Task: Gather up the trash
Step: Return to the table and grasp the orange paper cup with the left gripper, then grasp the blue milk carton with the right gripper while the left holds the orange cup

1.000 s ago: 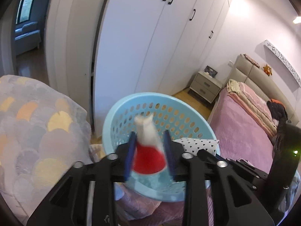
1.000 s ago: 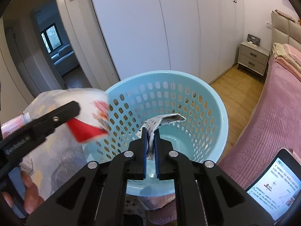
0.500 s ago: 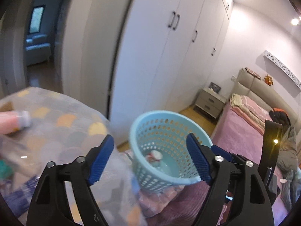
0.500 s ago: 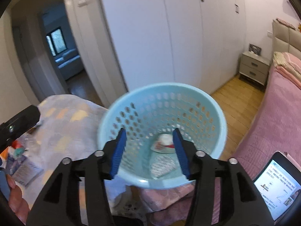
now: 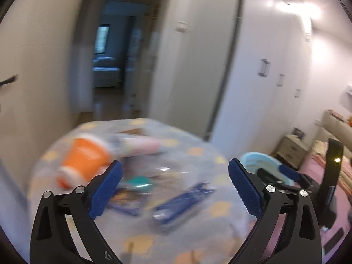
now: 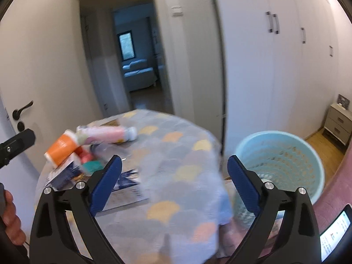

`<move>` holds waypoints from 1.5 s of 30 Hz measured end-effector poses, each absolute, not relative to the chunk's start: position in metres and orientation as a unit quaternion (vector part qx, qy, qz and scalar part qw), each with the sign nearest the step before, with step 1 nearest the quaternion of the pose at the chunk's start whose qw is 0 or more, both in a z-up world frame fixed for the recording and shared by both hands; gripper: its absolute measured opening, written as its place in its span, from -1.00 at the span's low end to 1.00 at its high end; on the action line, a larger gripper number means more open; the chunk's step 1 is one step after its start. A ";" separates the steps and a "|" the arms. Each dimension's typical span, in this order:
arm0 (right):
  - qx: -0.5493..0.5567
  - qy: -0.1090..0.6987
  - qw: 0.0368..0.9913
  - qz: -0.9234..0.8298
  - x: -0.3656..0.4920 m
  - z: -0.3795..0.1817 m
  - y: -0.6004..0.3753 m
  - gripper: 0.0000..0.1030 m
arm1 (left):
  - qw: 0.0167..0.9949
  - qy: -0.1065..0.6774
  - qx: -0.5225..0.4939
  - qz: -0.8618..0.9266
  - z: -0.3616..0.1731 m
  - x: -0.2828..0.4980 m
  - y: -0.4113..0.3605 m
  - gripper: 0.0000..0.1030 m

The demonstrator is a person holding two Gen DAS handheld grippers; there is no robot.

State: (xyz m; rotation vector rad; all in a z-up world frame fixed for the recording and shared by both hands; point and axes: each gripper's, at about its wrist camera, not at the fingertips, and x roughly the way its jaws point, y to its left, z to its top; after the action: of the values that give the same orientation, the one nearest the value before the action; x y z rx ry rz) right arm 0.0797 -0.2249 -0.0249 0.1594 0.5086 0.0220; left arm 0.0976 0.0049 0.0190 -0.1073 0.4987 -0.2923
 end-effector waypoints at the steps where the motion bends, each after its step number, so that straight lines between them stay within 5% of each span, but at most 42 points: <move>1: 0.078 0.257 0.963 0.014 0.083 -0.026 -0.217 0.79 | 0.958 0.248 -0.056 -0.128 0.019 0.099 0.020 0.82; 13: 0.116 0.340 0.933 0.014 0.117 -0.054 -0.147 0.79 | 0.941 0.314 -0.095 -0.087 -0.021 0.157 0.152 0.82; 30: 0.197 0.434 0.878 -0.042 0.145 -0.089 -0.107 0.79 | 0.918 0.364 -0.100 -0.120 -0.068 0.209 0.145 0.80; 35: 0.207 0.453 0.866 -0.038 0.158 -0.098 -0.103 0.77 | 0.912 0.375 -0.102 -0.128 -0.070 0.213 0.141 0.58; 39: 0.190 0.461 0.866 -0.031 0.161 -0.100 -0.100 0.37 | 0.907 0.387 -0.100 -0.131 -0.076 0.213 0.136 0.21; 45: 0.152 0.459 0.875 -0.006 0.152 -0.093 -0.109 -0.15 | 0.914 0.373 -0.105 -0.119 -0.074 0.198 0.134 0.18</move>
State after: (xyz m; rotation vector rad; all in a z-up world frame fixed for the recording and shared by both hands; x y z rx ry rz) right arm 0.1519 -0.1095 -0.0935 0.3178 0.9592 -0.0132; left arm 0.1979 0.1343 -0.0738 -0.2158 0.7679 -0.2458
